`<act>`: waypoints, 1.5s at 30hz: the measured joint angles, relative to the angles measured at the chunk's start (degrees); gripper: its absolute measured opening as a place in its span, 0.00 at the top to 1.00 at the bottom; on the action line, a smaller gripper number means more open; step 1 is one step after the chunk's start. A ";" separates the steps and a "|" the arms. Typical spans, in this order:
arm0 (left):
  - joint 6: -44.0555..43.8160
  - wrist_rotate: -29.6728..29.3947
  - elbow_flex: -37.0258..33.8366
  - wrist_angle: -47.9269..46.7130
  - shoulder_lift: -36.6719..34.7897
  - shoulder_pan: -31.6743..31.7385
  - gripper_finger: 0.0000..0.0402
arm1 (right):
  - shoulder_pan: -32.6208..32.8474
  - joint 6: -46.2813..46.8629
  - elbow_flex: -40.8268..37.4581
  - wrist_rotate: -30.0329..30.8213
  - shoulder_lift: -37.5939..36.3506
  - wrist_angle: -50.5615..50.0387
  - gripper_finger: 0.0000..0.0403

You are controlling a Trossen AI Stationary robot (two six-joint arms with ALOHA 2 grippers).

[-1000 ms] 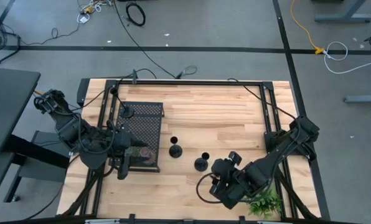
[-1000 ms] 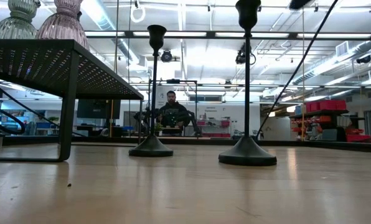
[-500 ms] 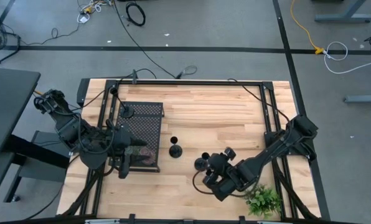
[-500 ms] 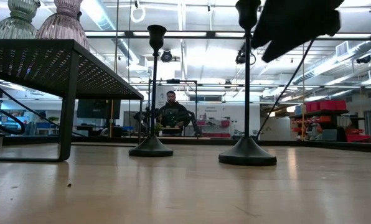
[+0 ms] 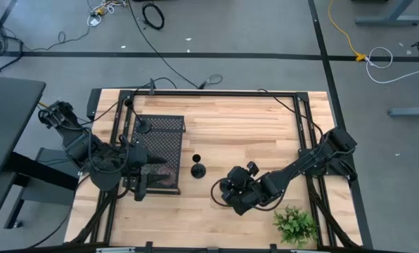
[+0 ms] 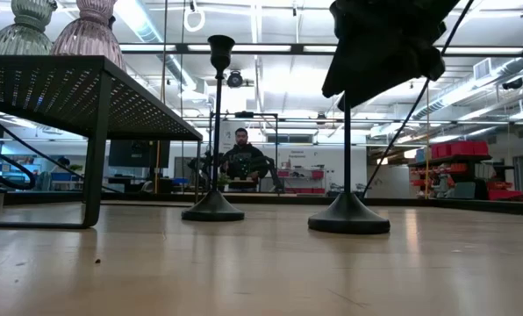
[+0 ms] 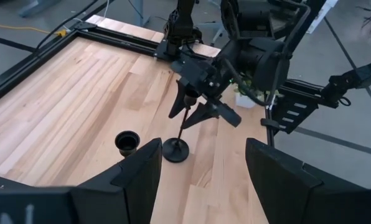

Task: Pick & Place candle stick holders
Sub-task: Put the right black candle holder on the shelf

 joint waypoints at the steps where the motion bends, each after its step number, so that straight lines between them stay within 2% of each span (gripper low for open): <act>1: 0.08 0.00 0.00 -0.01 0.00 0.00 0.42 | -0.18 -0.48 0.00 -0.24 0.00 0.13 0.62; 8: 0.08 0.00 0.01 -0.05 0.00 0.00 0.42 | -0.82 -5.05 0.00 -1.10 0.00 2.30 0.95; 9: 0.08 0.00 0.00 -0.07 0.00 0.00 0.42 | -0.87 -5.57 0.01 -1.20 0.00 2.53 0.97; 22: 0.06 -0.89 0.00 -0.07 0.00 0.00 0.42 | -0.90 -8.59 1.58 -2.71 -0.59 2.77 0.98; 33: -0.07 -1.73 0.00 -0.10 0.01 0.00 0.42 | -0.90 -11.75 1.68 -2.76 -7.28 3.87 0.99; 45: -0.14 -1.90 0.00 -0.04 0.01 0.00 0.42 | -0.88 -21.86 1.73 -3.65 -17.93 17.05 0.99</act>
